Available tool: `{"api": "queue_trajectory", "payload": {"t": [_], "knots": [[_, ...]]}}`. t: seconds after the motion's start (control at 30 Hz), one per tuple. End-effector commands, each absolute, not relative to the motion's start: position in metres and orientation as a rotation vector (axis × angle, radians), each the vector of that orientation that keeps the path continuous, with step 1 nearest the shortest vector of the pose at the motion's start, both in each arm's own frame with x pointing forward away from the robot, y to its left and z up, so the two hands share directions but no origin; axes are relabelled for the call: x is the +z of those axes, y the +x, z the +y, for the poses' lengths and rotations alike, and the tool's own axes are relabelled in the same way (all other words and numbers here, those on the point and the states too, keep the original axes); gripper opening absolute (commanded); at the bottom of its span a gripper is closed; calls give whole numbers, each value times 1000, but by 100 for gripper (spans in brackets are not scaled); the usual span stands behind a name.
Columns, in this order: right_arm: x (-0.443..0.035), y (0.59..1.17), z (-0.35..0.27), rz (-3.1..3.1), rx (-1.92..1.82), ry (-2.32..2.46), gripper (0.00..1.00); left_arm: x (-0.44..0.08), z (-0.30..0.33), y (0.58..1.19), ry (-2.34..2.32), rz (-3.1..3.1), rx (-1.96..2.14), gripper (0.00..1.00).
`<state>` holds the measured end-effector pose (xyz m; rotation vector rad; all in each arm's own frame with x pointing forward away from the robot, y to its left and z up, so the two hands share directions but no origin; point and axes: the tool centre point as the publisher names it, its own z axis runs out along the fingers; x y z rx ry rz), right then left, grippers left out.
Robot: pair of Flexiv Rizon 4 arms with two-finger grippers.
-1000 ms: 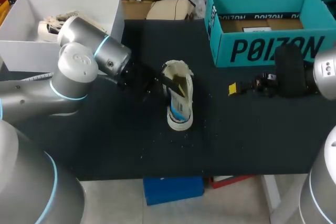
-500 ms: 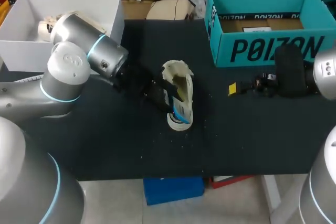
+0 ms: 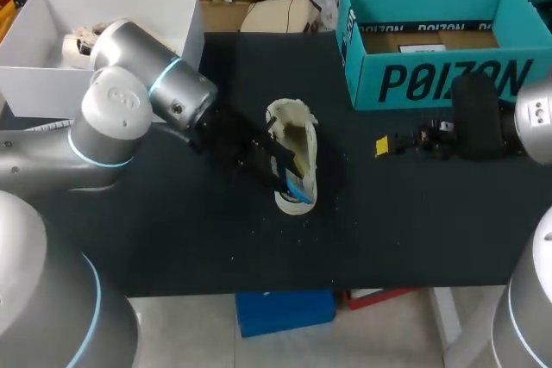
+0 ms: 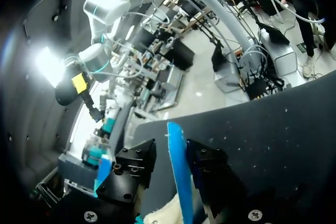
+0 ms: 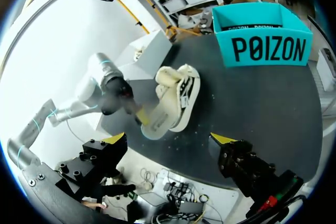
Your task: Take the shoe out of the shoebox, open the shoe tongue, remove and reinsert the insole, then place the shoe into the shoebox
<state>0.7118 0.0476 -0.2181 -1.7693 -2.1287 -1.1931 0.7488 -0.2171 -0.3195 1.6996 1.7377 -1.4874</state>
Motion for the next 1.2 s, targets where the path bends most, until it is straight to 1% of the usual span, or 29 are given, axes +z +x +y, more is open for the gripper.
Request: {"api": "queue_trajectory", "payload": {"t": [0.03, 0.67, 1.2], "knots": [[-219, 711, 48, -2128, -1197, -1769, 100, -320, -217, 751, 1734, 1760, -1505, 0], [-219, 711, 48, -2128, -1197, -1769, 100, -332, -215, 760, 1712, 1799, -1477, 0], [-219, 711, 48, -2128, -1197, -1769, 100, -352, -214, 802, 1577, 1844, -1407, 0]]}}
